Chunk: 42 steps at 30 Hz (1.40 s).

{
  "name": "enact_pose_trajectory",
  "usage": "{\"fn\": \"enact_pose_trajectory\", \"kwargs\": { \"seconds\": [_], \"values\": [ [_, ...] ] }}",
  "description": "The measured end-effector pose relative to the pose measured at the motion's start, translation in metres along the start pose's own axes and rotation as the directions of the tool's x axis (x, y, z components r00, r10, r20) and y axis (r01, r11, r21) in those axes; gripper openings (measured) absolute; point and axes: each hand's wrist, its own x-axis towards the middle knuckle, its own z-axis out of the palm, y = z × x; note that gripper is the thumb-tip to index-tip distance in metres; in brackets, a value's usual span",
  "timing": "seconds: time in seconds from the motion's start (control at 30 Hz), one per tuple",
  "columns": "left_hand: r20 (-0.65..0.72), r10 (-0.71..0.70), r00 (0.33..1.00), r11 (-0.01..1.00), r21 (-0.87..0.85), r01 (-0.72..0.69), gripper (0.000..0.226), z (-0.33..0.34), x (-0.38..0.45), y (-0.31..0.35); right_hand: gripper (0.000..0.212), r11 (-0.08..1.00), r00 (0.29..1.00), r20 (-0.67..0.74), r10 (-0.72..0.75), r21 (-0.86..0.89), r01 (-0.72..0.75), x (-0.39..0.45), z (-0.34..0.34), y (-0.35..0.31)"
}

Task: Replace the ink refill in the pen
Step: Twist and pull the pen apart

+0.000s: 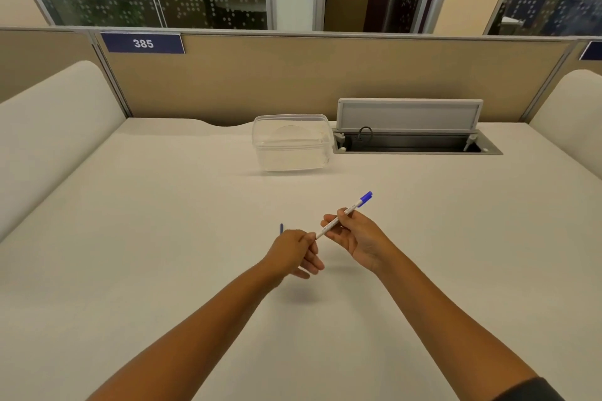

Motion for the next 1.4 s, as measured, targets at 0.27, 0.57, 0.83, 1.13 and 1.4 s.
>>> {"fn": "enact_pose_trajectory", "kwargs": {
  "seconds": [0.27,0.57,0.83,1.13,1.4],
  "values": [
    [-0.201,0.082,0.976,0.982,0.185,-0.044,0.027,0.018,0.001,-0.005,0.007,0.995,0.984,-0.179,-0.020,0.090,0.037,-0.002,0.012,0.018],
    [-0.069,0.005,0.998,0.992,-0.127,-0.014,0.032,0.024,-0.001,-0.005,0.010,1.000,0.994,-0.112,0.010,0.019,-0.008,-0.008,0.003,0.011],
    [0.077,-0.092,0.993,0.901,-0.418,0.116,0.035,0.029,-0.005,-0.009,0.012,0.998,0.996,-0.062,0.064,0.023,-0.063,-0.012,-0.002,0.006],
    [0.046,-0.122,0.992,0.881,-0.455,0.129,0.035,0.039,-0.006,-0.012,0.007,0.993,0.991,-0.118,0.069,-0.088,-0.080,-0.011,-0.001,0.012],
    [0.022,-0.120,0.993,0.916,-0.384,0.119,0.035,0.043,-0.002,-0.010,0.006,0.992,0.988,-0.146,0.058,-0.099,-0.073,-0.011,-0.004,0.014]
  ]
}}
